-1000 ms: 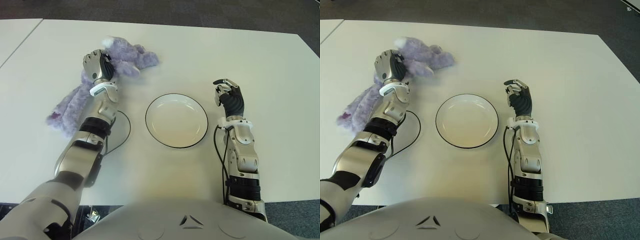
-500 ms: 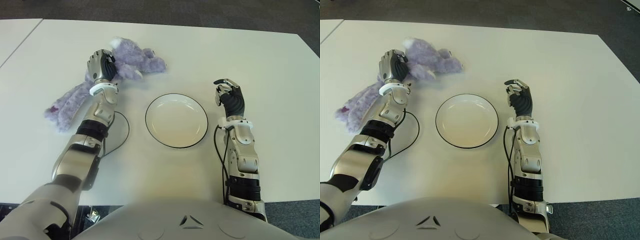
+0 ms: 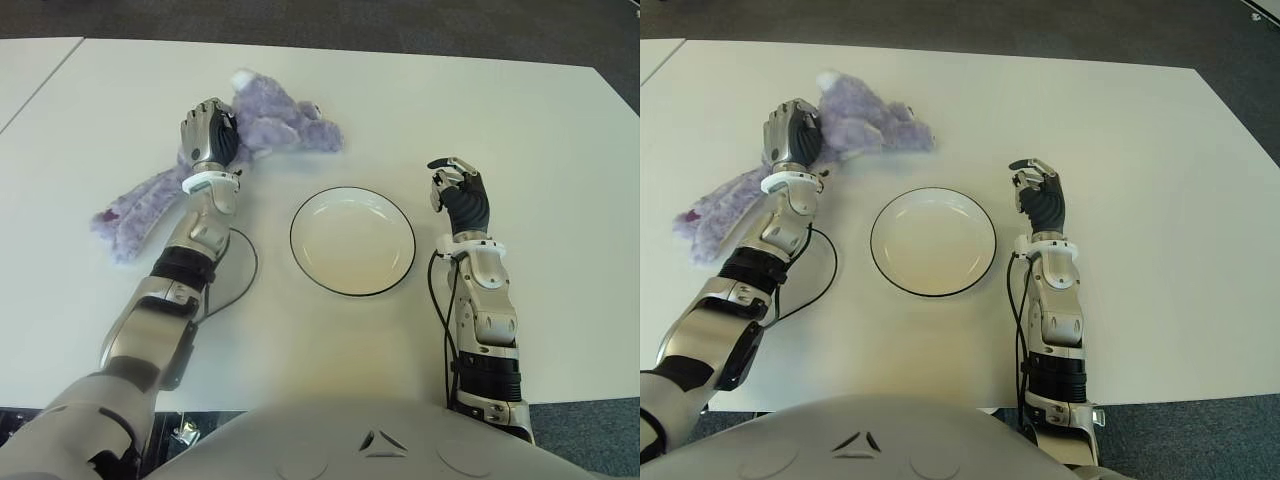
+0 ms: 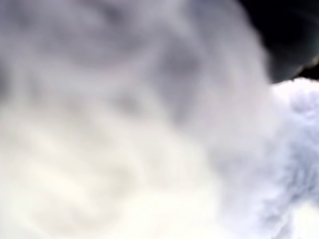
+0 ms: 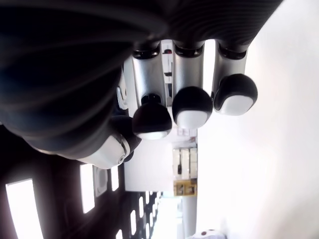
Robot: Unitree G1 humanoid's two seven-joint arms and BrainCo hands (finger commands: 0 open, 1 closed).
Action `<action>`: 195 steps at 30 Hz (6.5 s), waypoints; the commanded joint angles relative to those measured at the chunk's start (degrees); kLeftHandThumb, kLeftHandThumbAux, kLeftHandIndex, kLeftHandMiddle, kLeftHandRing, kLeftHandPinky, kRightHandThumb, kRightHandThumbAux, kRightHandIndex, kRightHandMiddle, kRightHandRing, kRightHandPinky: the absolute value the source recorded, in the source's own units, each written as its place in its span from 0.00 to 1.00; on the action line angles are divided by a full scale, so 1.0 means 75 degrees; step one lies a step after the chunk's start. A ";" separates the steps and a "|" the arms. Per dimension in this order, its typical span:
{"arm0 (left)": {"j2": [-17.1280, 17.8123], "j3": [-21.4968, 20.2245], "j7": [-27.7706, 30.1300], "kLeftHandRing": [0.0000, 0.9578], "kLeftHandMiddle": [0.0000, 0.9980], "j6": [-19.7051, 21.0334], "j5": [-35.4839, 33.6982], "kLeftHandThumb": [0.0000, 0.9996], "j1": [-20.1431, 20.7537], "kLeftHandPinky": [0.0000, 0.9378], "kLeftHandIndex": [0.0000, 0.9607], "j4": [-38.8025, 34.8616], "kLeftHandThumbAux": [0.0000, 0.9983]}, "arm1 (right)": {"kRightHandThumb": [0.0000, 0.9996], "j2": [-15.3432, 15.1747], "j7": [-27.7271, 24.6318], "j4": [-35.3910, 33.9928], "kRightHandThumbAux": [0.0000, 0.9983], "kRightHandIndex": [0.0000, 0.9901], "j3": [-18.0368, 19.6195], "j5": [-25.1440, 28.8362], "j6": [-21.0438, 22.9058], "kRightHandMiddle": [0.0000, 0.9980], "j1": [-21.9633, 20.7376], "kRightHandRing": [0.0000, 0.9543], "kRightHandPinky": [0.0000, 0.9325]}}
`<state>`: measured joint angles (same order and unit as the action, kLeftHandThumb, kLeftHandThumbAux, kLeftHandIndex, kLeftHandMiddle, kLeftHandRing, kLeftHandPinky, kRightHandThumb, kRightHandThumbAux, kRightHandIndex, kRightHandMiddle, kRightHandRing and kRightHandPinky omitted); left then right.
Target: Put the doll into the plate.
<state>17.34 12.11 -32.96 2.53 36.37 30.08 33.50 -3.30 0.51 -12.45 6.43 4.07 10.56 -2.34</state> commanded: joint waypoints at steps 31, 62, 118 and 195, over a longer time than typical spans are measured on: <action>0.1081 0.1315 0.0070 0.01 0.01 -0.1027 0.1385 0.48 -0.0332 0.01 0.02 0.0414 0.23 | 0.72 0.0007 0.0045 -0.0095 0.71 0.45 -0.0048 -0.0054 0.0169 0.89 0.0136 0.93 0.96; 0.0863 0.0218 0.2784 0.00 0.00 0.1134 0.0677 0.47 -0.1667 0.00 0.00 -0.3301 0.14 | 0.72 0.0011 0.0199 -0.0261 0.71 0.45 -0.0145 -0.0155 0.0666 0.88 0.0035 0.92 0.96; 0.0241 0.2103 0.2706 0.00 0.00 0.0444 0.1228 0.52 0.1365 0.00 0.00 0.3919 0.10 | 0.72 0.0015 0.0000 -0.0685 0.71 0.45 -0.0162 -0.0116 0.0825 0.88 0.0087 0.92 0.96; -0.0768 0.0932 0.0848 0.52 0.53 -0.2127 -0.1038 1.00 0.1153 0.45 0.83 0.5550 0.66 | 0.72 -0.0181 -0.0441 -0.0615 0.71 0.45 0.0052 0.0024 0.0263 0.88 0.0161 0.92 0.96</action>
<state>14.05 19.12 -31.69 -15.64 29.57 45.56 70.90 -4.42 -2.55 -17.41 6.52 3.71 12.60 -2.06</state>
